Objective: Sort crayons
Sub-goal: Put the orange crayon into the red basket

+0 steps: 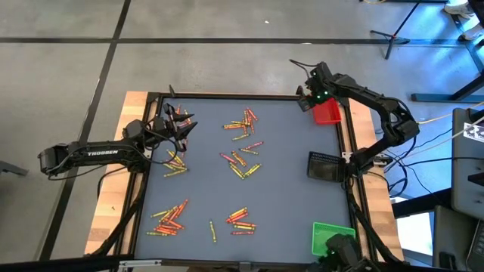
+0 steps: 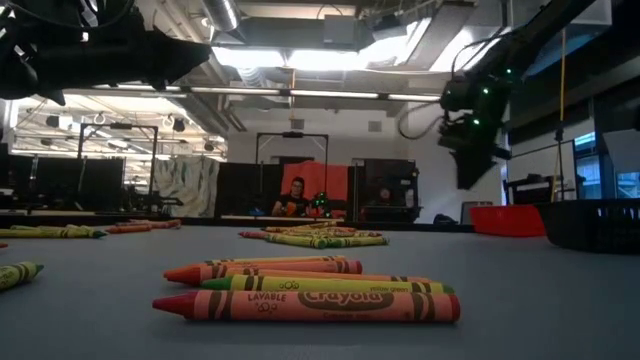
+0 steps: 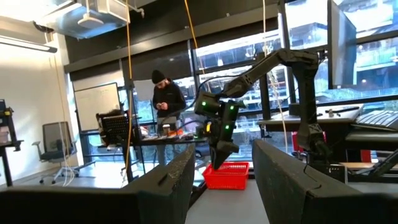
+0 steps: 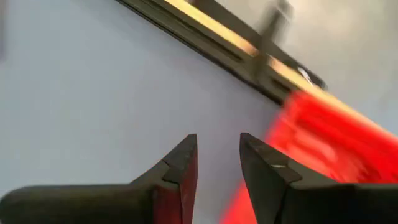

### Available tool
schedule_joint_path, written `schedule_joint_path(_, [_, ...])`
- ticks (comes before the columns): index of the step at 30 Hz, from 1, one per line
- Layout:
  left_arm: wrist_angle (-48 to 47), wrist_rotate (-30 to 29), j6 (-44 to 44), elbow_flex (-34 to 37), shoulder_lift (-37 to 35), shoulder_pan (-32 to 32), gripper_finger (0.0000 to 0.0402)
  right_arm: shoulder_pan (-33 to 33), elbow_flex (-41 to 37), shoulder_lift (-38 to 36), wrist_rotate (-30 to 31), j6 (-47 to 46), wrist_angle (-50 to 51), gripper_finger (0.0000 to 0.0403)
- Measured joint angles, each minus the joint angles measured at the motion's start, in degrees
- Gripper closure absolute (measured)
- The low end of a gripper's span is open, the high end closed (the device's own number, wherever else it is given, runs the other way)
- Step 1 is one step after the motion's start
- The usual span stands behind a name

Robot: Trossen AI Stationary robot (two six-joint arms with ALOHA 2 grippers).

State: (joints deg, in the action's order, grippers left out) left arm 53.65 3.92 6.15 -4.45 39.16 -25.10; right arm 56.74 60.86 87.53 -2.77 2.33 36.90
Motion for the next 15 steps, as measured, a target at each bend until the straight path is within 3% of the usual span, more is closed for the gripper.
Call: schedule_joint_path(15, [0.1,-0.4,0.6,0.0,0.0,0.0,0.0257,-18.8,0.0,5.2,-2.4,0.1,-23.4,0.0288])
